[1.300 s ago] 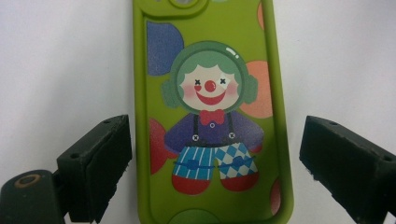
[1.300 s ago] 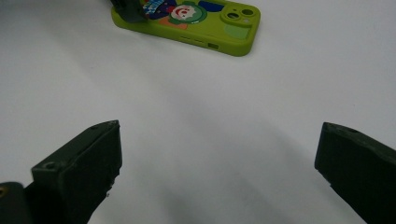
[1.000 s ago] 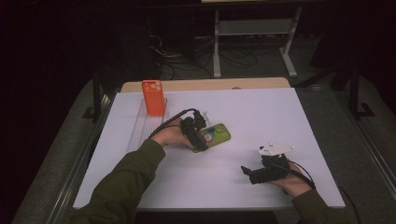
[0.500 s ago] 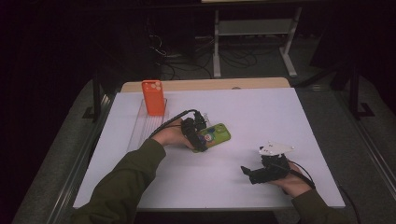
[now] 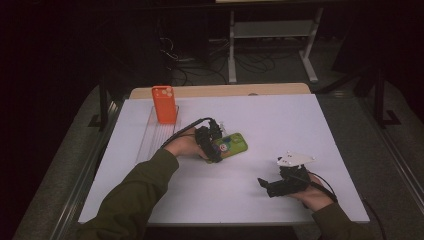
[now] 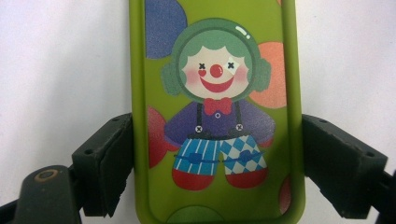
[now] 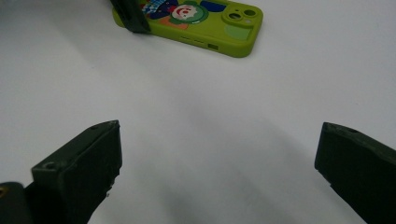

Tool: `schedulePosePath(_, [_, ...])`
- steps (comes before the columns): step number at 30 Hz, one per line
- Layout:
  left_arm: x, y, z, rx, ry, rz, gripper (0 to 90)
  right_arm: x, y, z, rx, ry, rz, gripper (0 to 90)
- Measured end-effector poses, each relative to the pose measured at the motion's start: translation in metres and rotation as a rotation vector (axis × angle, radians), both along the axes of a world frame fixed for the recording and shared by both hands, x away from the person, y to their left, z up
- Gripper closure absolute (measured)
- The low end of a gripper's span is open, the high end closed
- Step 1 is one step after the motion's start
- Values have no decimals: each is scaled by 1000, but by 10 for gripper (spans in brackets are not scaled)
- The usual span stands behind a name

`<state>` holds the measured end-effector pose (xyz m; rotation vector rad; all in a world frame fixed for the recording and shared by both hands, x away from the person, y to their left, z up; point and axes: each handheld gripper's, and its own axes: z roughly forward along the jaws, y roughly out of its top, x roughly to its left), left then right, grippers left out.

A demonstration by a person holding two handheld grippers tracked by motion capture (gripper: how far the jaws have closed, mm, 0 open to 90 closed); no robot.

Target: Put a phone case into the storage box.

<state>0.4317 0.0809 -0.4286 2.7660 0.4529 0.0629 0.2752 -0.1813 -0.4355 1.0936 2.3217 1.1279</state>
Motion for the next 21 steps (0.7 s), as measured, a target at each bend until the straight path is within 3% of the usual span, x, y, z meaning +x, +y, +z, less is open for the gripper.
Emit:
schedulePosePath(13, [-1, 1, 3, 8, -13, -10, 165, 1, -1, 0, -11, 4, 10, 2])
schedulePosePath(21, [-6, 6, 14, -36, -7, -25, 165, 0, -1, 0, -6, 15, 10, 2])
